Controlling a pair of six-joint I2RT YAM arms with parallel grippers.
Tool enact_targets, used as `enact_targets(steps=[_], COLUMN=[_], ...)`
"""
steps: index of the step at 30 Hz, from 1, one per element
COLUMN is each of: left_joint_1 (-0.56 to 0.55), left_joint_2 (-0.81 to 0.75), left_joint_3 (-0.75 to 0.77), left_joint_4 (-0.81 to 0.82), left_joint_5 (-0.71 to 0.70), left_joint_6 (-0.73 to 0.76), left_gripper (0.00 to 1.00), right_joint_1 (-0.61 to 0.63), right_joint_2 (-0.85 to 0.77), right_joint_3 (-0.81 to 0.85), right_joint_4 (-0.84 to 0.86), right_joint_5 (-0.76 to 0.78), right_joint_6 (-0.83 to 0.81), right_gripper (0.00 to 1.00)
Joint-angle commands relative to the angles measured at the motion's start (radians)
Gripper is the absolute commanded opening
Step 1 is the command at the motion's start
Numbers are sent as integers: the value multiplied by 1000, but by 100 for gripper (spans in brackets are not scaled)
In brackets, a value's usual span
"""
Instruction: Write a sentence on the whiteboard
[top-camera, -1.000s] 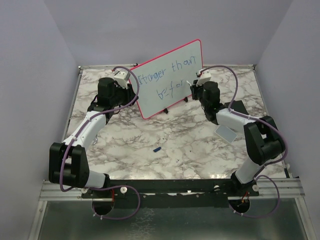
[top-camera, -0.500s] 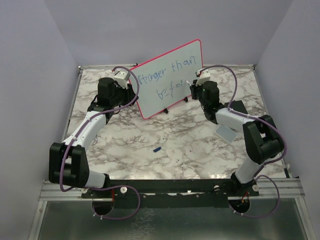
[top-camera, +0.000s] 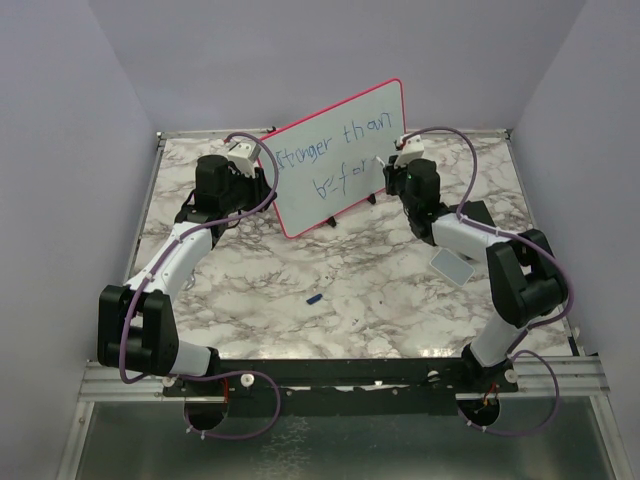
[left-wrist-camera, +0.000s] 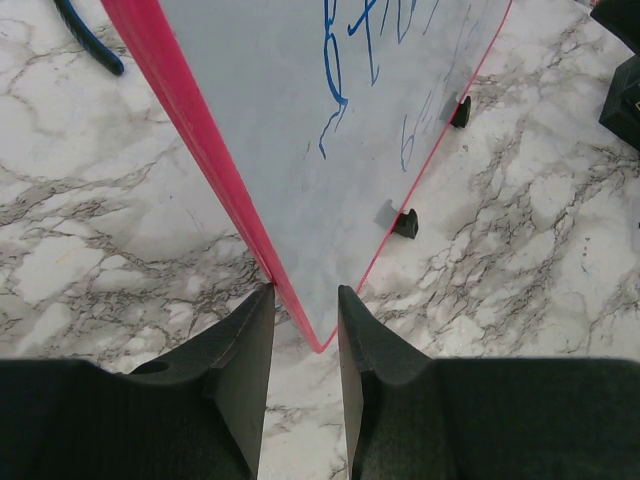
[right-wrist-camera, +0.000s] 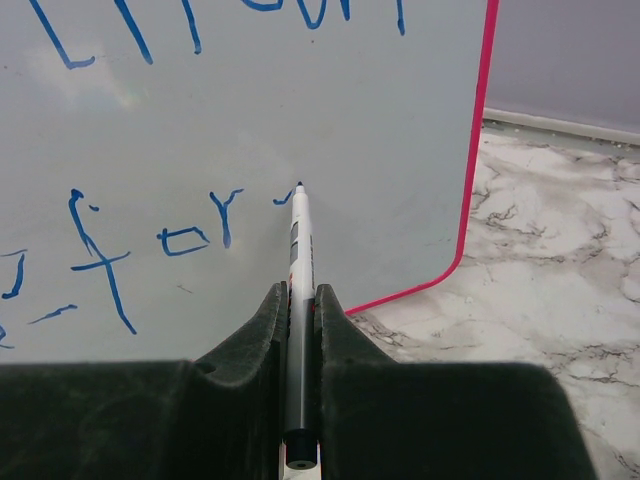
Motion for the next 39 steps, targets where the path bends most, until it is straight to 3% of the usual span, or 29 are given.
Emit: enact_targets(steps=[1, 20, 39], left_joint_1=[-7, -7, -8], left_joint_2=[-27, -27, -26], left_joint_3=[-12, -13, -11], left_joint_4=[20, 19, 20], left_joint_5=[7, 7, 10], left_joint_6=[17, 18, 17], left_gripper=[33, 33, 33], right_joint_1=[-14, -13, -12], right_joint_2=[13, 33, 8], right_joint_3=[31, 37, -2], right_joint_4=[7, 3, 18], right_joint_5=[24, -120, -161], right_joint_6=[-10, -37, -39], right_gripper=[1, 1, 1])
